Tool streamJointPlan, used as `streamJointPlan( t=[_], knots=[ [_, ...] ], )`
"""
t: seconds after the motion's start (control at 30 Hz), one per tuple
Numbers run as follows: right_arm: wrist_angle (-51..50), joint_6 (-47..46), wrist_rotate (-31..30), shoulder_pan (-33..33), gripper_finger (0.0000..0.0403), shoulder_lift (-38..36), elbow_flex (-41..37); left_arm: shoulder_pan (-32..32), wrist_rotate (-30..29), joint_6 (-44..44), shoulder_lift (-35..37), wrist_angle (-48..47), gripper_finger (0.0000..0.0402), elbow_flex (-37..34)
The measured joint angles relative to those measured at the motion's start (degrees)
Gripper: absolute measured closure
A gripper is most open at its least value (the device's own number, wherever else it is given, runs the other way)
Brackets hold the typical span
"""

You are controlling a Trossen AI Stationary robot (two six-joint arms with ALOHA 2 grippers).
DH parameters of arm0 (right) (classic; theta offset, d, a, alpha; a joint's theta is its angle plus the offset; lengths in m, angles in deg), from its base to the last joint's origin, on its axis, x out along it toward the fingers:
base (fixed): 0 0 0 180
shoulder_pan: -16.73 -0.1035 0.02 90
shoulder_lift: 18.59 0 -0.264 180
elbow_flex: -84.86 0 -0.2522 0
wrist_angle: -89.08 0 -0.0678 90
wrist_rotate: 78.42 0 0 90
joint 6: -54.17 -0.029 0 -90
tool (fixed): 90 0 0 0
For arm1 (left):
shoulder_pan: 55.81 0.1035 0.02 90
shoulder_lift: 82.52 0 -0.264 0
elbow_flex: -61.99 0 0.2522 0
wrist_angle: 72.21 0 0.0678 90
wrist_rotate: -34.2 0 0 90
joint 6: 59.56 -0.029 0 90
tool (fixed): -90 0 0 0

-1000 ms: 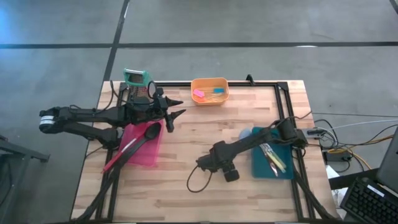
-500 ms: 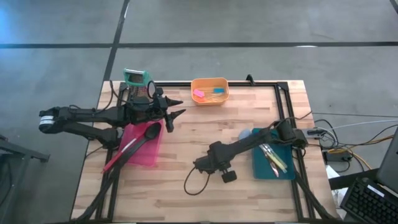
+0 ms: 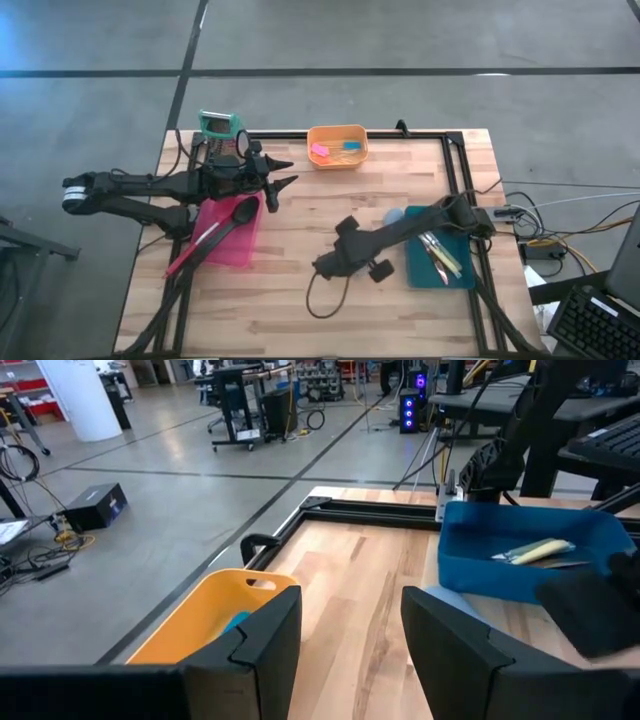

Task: Pick & Place Kitchen Items
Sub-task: Put the gray serving spoon into the pink bin

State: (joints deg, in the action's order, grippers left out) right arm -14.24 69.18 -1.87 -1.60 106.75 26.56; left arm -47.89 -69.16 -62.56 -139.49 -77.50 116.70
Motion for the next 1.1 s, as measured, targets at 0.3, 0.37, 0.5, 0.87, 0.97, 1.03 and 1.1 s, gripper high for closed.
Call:
streamJointPlan(
  t=[0.3,0.37,0.5,0.87,0.97,1.03,1.1],
  knots=[
    [3.4,11.4,-0.8,-2.1,0.0394,0.2,-5.8,0.0,0.0,0.0,0.0,0.0,0.0223,0.0],
    [5.3,7.8,-0.3,-2.1,0.0394,0.2,-6.0,0.0,0.0,0.0,0.0,0.0,0.0223,0.0],
    [11.0,3.6,1.3,-2.0,0.0386,0.2,-6.0,0.0,0.0,0.0,0.0,0.0,0.0223,0.0],
    [15.3,-4.4,2.0,-2.1,0.0249,0.3,-6.3,0.0,0.0,0.0,0.0,0.0,0.0223,0.0],
    [15.4,-4.1,4.6,-2.1,0.0219,0.3,-6.8,0.0,0.0,0.0,0.0,-0.3,0.0223,0.0],
    [15.9,-3.4,6.4,-2.2,0.0206,0.3,-7.5,0.0,0.0,0.0,0.0,-0.5,0.0223,0.0],
    [16.9,-2.9,6.5,-2.5,0.0201,0.3,-8.7,0.0,0.0,0.0,0.0,-0.5,0.0223,0.0]
  ],
)
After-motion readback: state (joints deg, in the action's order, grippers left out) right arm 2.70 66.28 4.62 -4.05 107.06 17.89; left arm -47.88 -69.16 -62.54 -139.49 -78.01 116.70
